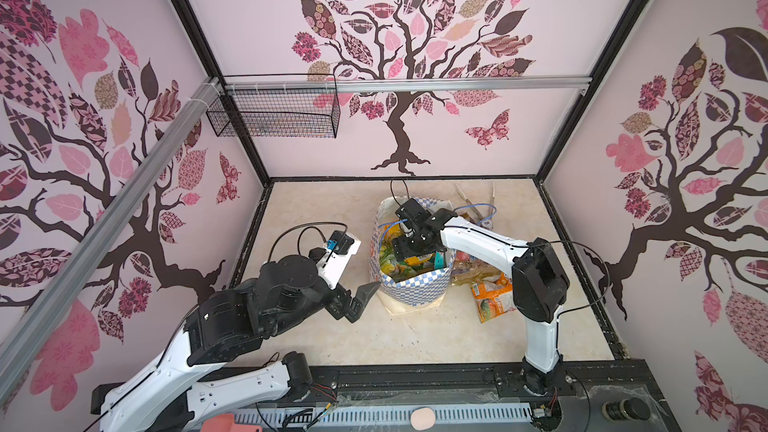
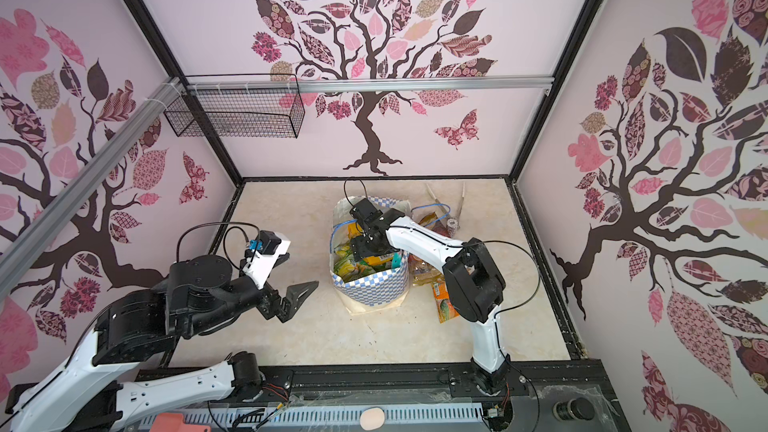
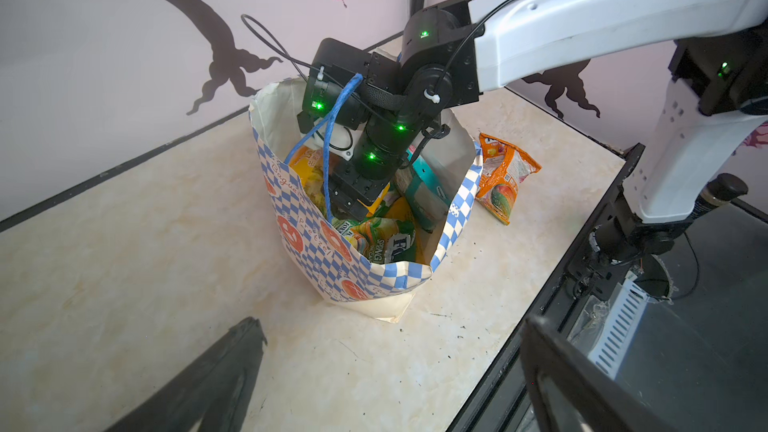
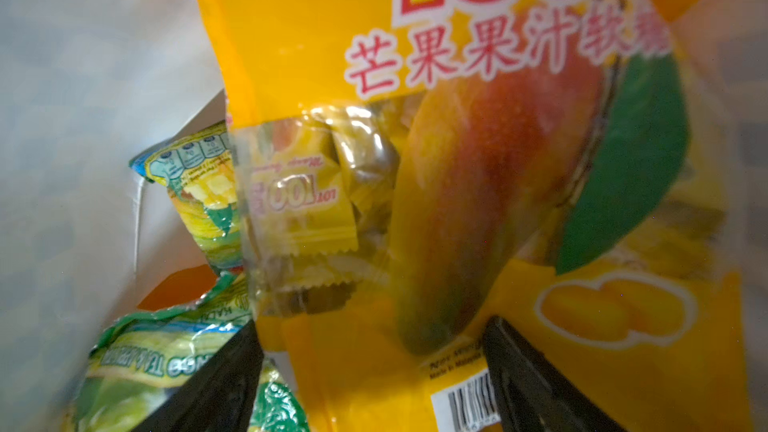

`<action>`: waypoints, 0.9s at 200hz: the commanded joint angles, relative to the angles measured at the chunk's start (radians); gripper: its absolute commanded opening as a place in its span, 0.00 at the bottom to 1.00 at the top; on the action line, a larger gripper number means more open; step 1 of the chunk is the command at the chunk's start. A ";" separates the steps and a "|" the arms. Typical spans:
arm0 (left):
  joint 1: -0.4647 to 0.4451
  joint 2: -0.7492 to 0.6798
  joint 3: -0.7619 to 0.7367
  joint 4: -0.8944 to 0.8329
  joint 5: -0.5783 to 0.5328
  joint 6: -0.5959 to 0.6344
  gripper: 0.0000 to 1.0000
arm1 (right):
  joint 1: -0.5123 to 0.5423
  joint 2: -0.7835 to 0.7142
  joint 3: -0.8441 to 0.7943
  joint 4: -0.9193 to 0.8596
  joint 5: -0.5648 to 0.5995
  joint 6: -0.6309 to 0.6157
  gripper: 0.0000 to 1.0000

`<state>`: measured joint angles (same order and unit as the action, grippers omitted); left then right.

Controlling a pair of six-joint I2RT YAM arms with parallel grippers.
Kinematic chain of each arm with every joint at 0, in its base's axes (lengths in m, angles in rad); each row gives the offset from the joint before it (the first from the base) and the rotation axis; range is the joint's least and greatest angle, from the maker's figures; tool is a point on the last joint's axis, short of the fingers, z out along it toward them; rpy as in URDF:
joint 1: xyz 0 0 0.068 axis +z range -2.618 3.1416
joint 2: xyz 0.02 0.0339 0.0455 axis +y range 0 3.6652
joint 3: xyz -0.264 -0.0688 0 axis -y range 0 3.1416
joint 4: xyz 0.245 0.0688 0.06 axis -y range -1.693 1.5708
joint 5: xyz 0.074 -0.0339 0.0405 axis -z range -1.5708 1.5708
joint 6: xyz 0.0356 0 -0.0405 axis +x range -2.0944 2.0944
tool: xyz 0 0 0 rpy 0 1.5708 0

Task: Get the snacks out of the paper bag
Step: 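Lower the right gripper into the bag and grasp the yellow mango candy bag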

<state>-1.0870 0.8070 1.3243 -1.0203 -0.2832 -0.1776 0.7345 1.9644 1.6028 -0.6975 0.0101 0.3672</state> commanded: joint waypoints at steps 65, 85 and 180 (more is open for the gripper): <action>0.002 0.039 0.026 0.045 0.003 0.007 0.98 | 0.004 0.075 -0.104 0.028 0.003 0.037 0.63; 0.003 0.048 0.018 0.060 0.006 0.015 0.98 | 0.004 0.053 -0.098 0.029 0.038 0.032 0.44; 0.003 0.094 0.020 0.121 0.040 0.040 0.98 | 0.004 -0.114 -0.080 0.058 0.051 0.038 0.00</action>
<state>-1.0870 0.9237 1.3243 -0.9230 -0.2520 -0.1455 0.7334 1.9194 1.5314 -0.5934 0.0841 0.3935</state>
